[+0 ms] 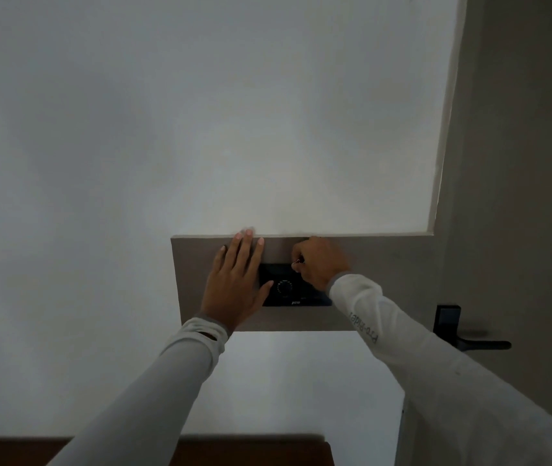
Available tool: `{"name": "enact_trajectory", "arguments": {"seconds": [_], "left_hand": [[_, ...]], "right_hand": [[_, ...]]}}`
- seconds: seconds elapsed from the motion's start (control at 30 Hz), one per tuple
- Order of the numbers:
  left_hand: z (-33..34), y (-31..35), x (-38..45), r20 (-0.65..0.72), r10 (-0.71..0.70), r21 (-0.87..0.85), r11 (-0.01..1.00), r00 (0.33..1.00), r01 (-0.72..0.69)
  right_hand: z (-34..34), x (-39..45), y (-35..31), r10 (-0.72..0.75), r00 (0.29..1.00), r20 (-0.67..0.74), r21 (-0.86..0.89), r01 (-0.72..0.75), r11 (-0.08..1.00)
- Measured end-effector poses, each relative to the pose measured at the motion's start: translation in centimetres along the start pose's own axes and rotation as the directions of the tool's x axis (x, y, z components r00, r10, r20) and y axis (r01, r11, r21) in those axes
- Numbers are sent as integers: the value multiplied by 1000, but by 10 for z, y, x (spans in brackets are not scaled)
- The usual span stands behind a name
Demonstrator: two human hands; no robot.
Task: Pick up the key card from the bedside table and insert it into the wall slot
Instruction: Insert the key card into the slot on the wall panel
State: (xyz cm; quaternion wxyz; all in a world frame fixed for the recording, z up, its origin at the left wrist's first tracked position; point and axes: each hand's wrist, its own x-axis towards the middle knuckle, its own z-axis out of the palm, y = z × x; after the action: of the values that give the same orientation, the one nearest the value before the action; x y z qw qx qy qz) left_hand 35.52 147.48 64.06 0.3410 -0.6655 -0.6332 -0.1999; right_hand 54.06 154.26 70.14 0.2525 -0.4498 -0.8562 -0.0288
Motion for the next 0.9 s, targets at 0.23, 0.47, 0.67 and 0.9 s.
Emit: {"name": "enact_trajectory", "arguments": {"seconds": [0.23,0.47,0.67,0.9], "left_hand": [[-2,-4,-3,2,-8,3,1000,1000,8],[-3,-3,0,28,-19,-1,1000,999,19],[-2,-2,1,25,-12,-14,1000,1000,12],[-4,-6,0,37,11,10,1000,999,-11]], "right_hand": [[-17,13,-9,96,995,-18,153,-92,984],[-26,10,10,-28,998,48,334,10,943],[-22,6,21,-23,999,-49,496,44,867],[-81,40,9,13,930,-369,514,192,836]]}}
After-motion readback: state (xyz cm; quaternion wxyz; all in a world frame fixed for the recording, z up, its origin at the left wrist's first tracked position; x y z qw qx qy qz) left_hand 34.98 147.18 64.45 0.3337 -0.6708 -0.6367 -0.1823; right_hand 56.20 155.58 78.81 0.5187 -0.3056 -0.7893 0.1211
